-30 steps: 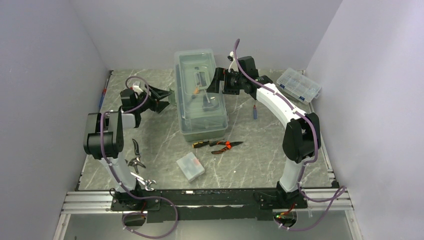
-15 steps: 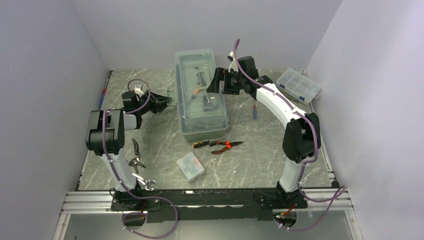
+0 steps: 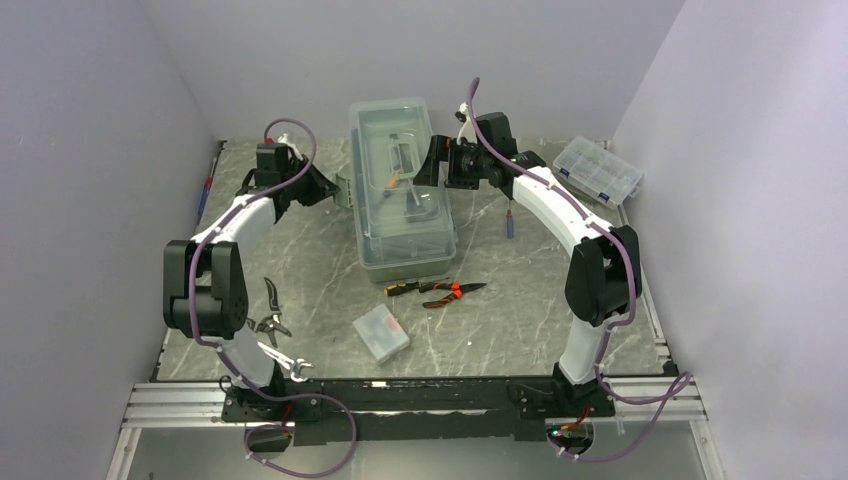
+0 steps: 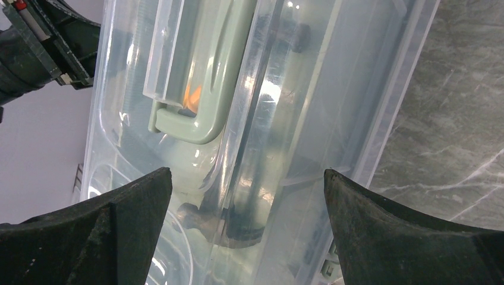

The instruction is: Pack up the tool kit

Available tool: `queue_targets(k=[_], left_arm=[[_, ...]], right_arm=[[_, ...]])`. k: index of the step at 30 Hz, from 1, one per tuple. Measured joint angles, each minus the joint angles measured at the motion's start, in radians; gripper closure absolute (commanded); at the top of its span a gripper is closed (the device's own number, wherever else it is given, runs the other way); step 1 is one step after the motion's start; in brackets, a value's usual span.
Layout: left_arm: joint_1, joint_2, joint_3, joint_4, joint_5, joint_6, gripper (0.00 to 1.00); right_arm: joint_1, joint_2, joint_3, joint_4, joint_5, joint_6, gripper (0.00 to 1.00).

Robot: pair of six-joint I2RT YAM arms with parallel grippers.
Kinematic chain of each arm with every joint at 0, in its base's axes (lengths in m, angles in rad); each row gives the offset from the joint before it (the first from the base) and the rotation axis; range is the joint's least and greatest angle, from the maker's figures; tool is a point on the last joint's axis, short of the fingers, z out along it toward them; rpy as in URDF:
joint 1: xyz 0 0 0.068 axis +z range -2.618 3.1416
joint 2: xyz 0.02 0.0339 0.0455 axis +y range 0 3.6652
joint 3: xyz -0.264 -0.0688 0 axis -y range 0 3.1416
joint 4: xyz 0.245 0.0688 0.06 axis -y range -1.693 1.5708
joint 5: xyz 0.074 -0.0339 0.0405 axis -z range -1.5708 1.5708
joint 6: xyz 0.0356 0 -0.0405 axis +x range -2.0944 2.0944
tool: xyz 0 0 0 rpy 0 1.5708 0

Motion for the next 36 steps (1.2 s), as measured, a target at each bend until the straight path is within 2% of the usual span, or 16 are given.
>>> queue_targets(k=[5, 12, 13, 14, 16, 17, 20, 27, 31, 36], left_arm=[[-0.033, 0.001, 0.064, -0.110, -0.077, 0.079, 1.00], [-0.064, 0.001, 0.085, -0.135, -0.113, 0.121, 0.99], [-0.066, 0.001, 0.088, -0.136, -0.114, 0.122, 0.92], [-0.068, 0.001, 0.089, -0.135, -0.112, 0.122, 0.79], [-0.068, 0.001, 0.089, -0.127, -0.103, 0.118, 0.64], [-0.068, 0.001, 0.089, -0.116, -0.082, 0.114, 0.60], [-0.079, 0.001, 0.089, -0.039, -0.008, 0.085, 0.59], [-0.041, 0.065, 0.046, 0.213, 0.146, -0.060, 0.67], [-0.026, 0.086, -0.001, 0.278, 0.193, -0.106, 0.60], [-0.002, 0.016, -0.079, 0.272, 0.216, -0.108, 0.57]], right_arm=[[0.000, 0.000, 0.000, 0.000, 0.000, 0.000, 0.01], [0.000, 0.000, 0.000, 0.000, -0.001, 0.000, 0.01], [0.000, 0.000, 0.000, 0.000, -0.001, 0.000, 0.01], [0.000, 0.000, 0.000, 0.000, -0.001, 0.000, 0.01], [0.000, 0.000, 0.000, 0.000, -0.001, 0.000, 0.01], [0.000, 0.000, 0.000, 0.000, -0.001, 0.000, 0.01], [0.000, 0.000, 0.000, 0.000, 0.000, 0.000, 0.01], [-0.010, -0.011, -0.004, -0.014, 0.011, -0.001, 0.01], [-0.010, -0.023, -0.012, -0.016, 0.012, -0.006, 0.01], [-0.008, -0.030, -0.018, -0.017, 0.011, -0.012, 0.01]])
